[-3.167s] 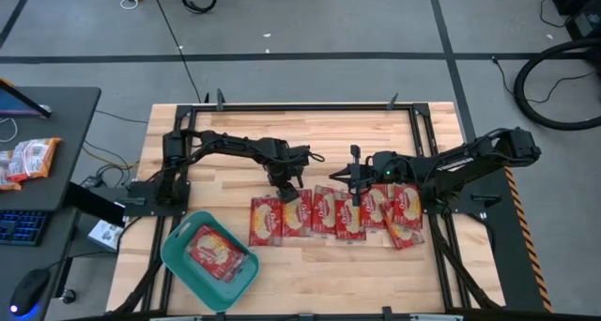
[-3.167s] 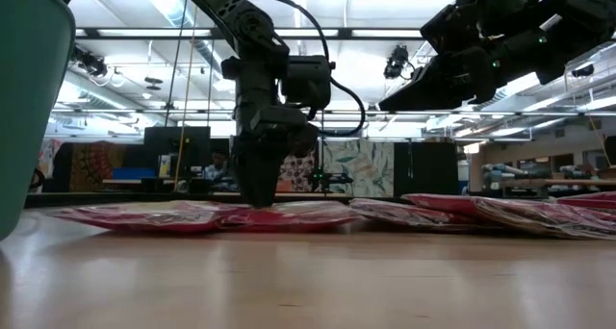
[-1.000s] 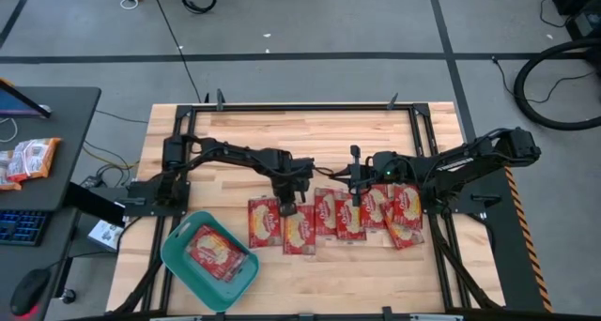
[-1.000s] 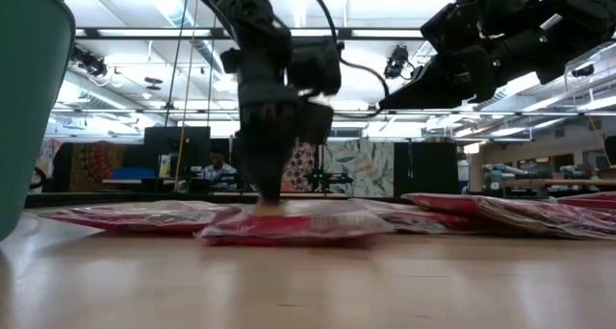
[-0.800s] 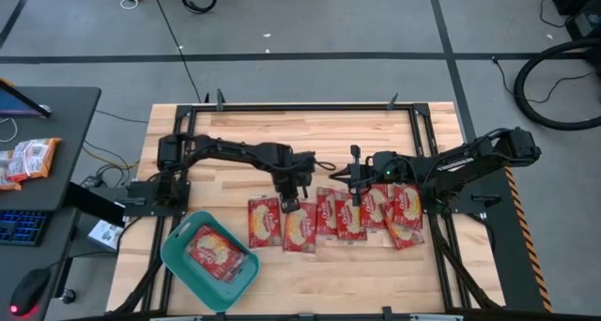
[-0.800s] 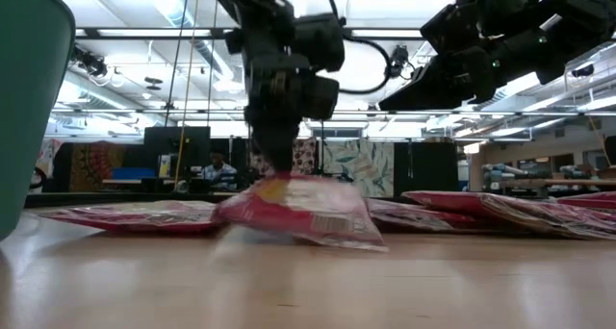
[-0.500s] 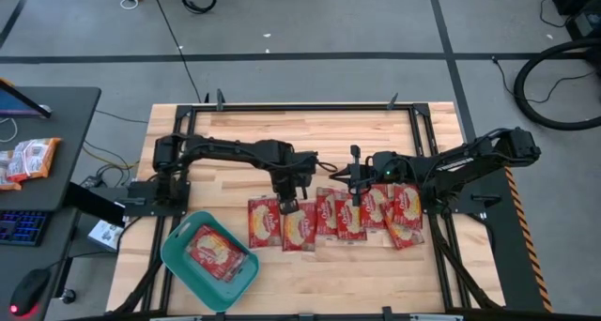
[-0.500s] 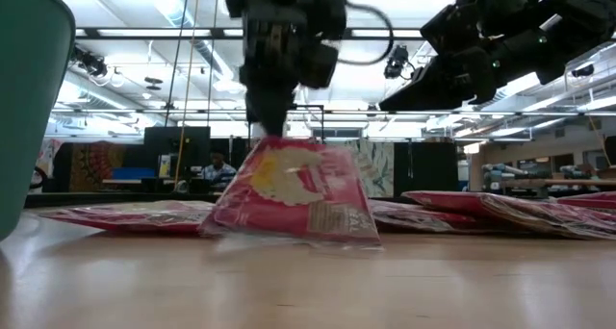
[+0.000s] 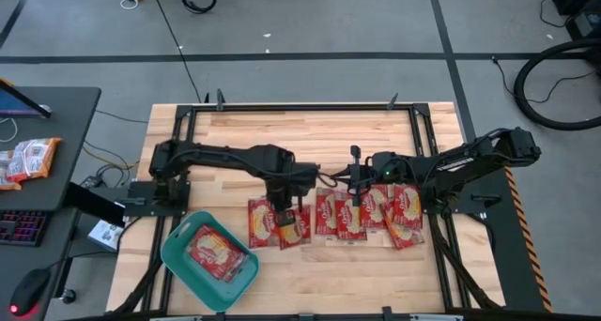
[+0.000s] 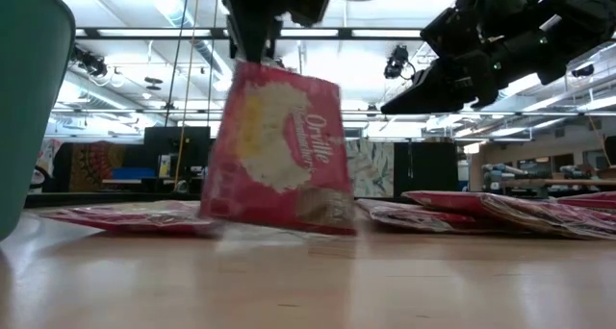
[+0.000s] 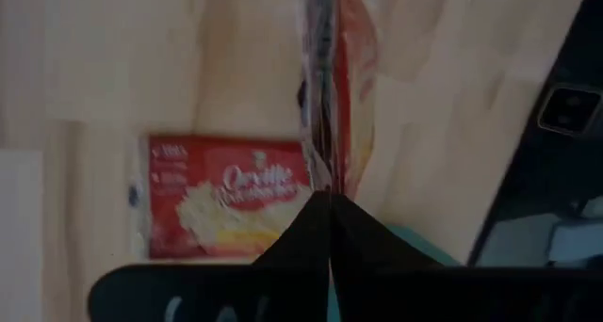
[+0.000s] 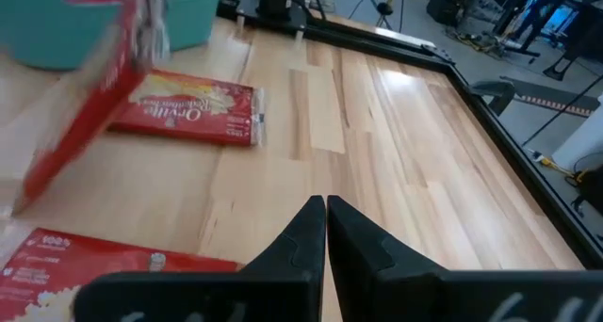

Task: Sort popcorn bags into baskets
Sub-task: Put the popcorn bag into the blue bin

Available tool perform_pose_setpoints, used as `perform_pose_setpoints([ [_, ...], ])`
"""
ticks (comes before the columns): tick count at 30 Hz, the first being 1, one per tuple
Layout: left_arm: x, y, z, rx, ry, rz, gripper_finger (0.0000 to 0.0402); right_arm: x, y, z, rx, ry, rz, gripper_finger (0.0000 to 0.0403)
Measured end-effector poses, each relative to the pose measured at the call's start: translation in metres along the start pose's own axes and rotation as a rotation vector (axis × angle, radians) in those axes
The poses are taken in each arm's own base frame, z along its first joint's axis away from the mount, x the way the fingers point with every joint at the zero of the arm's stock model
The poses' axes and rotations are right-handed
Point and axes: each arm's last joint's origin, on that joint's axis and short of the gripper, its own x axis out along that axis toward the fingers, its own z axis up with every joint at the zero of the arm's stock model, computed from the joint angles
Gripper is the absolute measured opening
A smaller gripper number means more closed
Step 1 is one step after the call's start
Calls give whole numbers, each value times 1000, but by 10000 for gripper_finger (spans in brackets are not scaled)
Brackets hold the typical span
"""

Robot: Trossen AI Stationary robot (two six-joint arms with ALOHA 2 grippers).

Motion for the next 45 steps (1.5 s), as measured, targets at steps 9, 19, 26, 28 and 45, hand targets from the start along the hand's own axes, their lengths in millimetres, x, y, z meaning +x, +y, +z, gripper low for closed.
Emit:
perform_pose_setpoints([
  [9, -39, -41, -15, -62, -5, -13, 0, 0, -1, -2, -2, 36, -57, 20],
  [19, -78, -79, -45, -172, -68, 11, 0, 0, -1, -2, 6, 37, -56, 20],
  [26, -100, -106, -82, -239, -190, 44, 0, 0, 1, -2, 10, 35, -46, 20],
  [28, -107, -112, -95, -260, -234, 49, 0, 0, 2, -1, 8, 27, -42, 20],
  [45, -101, -167, -171, -479, -303, 25, 0, 0, 5, 0, 6, 19, -35, 20],
])
